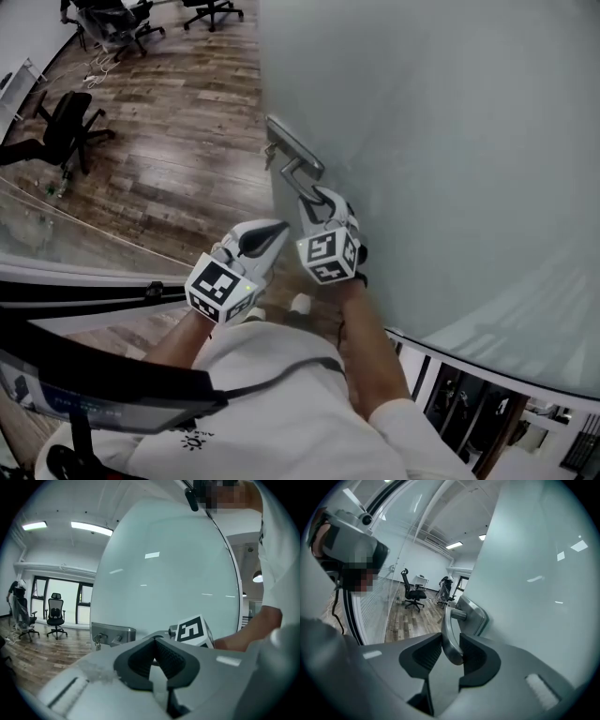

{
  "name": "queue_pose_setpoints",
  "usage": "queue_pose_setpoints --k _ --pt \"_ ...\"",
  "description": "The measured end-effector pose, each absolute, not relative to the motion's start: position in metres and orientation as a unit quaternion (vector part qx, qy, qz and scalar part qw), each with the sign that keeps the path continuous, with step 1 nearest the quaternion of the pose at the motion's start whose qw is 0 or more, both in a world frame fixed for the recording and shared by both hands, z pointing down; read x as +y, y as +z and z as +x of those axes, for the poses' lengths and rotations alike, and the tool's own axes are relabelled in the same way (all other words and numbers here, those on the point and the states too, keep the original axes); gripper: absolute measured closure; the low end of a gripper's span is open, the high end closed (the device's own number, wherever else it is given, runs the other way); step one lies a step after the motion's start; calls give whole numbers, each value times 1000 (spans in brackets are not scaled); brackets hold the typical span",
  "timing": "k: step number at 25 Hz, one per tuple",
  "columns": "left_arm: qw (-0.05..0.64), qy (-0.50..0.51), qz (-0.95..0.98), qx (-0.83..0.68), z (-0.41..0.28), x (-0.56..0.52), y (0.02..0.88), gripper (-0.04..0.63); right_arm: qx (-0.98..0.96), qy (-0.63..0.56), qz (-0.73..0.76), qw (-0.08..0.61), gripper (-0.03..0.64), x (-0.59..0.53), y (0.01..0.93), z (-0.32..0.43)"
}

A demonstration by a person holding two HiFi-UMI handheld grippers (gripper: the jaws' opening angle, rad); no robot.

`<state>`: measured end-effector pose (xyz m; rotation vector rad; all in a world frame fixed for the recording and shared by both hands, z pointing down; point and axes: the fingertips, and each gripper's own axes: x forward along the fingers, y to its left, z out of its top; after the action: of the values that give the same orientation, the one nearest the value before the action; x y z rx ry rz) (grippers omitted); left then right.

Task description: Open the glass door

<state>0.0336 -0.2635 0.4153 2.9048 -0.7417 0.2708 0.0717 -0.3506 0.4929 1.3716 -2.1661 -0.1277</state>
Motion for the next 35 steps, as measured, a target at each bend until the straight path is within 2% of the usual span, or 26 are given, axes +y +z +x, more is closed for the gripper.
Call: queue_pose_setpoints --k 9,15,20,35 --pt "76 82 951 -290 86 -321 422 592 -790 -39 546 275 494 -400 498 125" --pt "81 86 948 -294 122 -355 392 592 -781 -23 558 279 494 -429 469 167" --pt "75 83 953 -281 122 -387 418 592 -772 -18 572 277 495 -445 491 171" --pt "84 72 979 -173 214 -496 428 592 -718 11 614 328 494 -501 497 259"
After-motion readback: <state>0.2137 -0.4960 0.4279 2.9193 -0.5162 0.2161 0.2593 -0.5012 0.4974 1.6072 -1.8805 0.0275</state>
